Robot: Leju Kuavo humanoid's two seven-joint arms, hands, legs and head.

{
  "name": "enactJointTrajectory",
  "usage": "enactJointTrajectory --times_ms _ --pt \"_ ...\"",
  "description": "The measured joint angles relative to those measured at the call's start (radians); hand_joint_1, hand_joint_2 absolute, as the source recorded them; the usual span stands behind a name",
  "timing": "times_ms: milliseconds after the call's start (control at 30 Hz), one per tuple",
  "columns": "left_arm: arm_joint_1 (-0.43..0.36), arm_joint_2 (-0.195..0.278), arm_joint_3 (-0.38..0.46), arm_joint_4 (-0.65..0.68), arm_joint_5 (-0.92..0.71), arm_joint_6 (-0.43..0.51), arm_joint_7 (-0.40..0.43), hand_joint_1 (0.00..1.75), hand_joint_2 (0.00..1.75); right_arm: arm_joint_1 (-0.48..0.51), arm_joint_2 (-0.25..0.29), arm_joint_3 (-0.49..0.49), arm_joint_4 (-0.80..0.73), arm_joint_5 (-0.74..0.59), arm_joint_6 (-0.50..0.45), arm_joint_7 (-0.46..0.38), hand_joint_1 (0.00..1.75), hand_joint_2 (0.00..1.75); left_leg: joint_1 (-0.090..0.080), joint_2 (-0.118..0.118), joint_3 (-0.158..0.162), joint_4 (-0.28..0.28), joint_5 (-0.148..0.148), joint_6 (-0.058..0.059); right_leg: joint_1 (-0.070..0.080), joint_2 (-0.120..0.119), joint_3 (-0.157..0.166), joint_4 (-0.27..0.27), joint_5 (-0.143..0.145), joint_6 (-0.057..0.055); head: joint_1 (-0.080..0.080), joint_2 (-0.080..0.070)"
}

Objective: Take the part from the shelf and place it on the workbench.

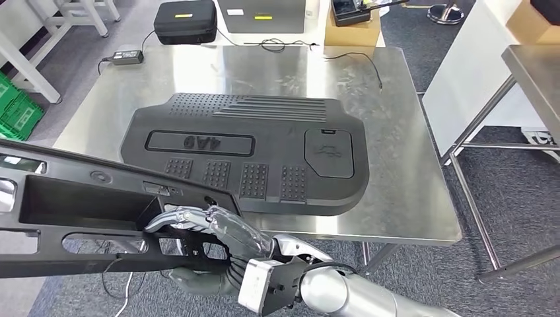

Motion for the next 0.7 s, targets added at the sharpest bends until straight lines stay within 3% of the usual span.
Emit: enactJointTrajectory --times_ms 67,167,233,300,333,367,400,467,500,567,700 --pt "0.001 0.000 0.000 0.000 0.000 0.000 0.000 0.00 1.75 0.000 0.000 0.000 0.000 -0.001 0.000 0.000 1.75 1.75 -0.006 -0.002 0.011 -0.041 0.005 0.006 0.002 0.000 0.002 -0.004 0.000 0.013 -0.002 0.000" --pt "0.002 0.000 0.000 0.000 0.000 0.000 0.000 0.00 1.75 -0.001 0.000 0.000 0.000 -0.002 -0.001 0.000 1.75 1.75 -0.007 -0.005 0.018 -0.055 0.011 0.029 0.000 -0.002 0.006 -0.004 -0.006 0.032 0.011 0.000" --pt "0.002 0.000 0.000 0.000 0.000 0.000 0.000 0.00 1.75 -0.002 0.000 0.000 0.000 -0.003 -0.001 -0.001 1.75 1.75 -0.007 -0.005 0.026 -0.064 0.015 0.045 0.001 -0.002 -0.024 0.063 -0.045 0.034 0.025 0.000" --pt "0.002 0.000 0.000 0.000 0.000 0.000 0.000 0.00 1.75 -0.001 -0.001 0.000 0.001 -0.004 -0.001 -0.002 1.75 1.75 -0.016 -0.005 0.027 -0.065 0.013 0.054 0.006 -0.001 -0.088 0.188 -0.097 0.030 0.042 0.000" --pt "0.002 0.000 0.000 0.000 0.000 0.000 0.000 0.00 1.75 -0.001 -0.002 0.000 0.002 -0.004 -0.001 -0.002 1.75 1.75 -0.021 -0.005 0.028 -0.064 0.012 0.057 0.008 -0.001 -0.114 0.234 -0.107 0.027 0.050 0.000" --pt "0.003 0.000 0.000 0.000 0.000 -0.001 0.001 0.00 1.75 0.000 -0.003 0.000 0.003 -0.004 -0.001 -0.002 1.75 1.75 -0.026 -0.006 0.030 -0.064 0.010 0.060 0.012 -0.001 -0.126 0.249 -0.099 0.022 0.055 0.000" --pt "0.003 0.000 0.000 0.000 0.000 -0.002 0.001 0.00 1.75 0.000 -0.003 0.000 0.004 -0.004 -0.001 -0.002 1.75 1.75 -0.031 -0.007 0.032 -0.064 0.008 0.063 0.016 -0.001 -0.119 0.226 -0.073 0.015 0.059 0.000" --pt "0.003 -0.001 0.000 0.000 0.000 -0.004 0.001 0.00 1.75 0.000 -0.003 0.000 0.005 -0.004 -0.001 -0.002 1.75 1.75 -0.039 -0.009 0.039 -0.063 0.003 0.066 0.026 0.000 -0.067 0.105 -0.004 -0.005 0.067 0.000" --pt "0.003 -0.003 0.000 0.000 0.000 -0.004 0.001 0.00 1.75 0.000 -0.003 0.000 0.005 -0.004 -0.001 -0.002 1.75 1.75 -0.043 -0.010 0.040 -0.061 0.000 0.066 0.031 0.000 -0.041 0.047 0.017 -0.014 0.067 0.000" --pt "0.002 -0.005 0.000 0.000 0.000 -0.005 0.001 0.00 1.75 -0.001 -0.003 0.000 0.005 -0.005 -0.002 -0.003 1.75 1.75 -0.044 -0.009 0.038 -0.057 -0.003 0.061 0.036 0.001 -0.020 -0.007 0.026 -0.024 0.064 0.000" --pt "0.002 -0.005 0.000 0.000 0.000 -0.006 0.001 0.00 1.75 -0.002 -0.003 0.000 0.006 -0.006 -0.003 -0.003 1.75 1.75 -0.040 -0.007 0.037 -0.057 -0.005 0.055 0.038 0.002 -0.018 -0.015 0.028 -0.020 0.061 0.000"
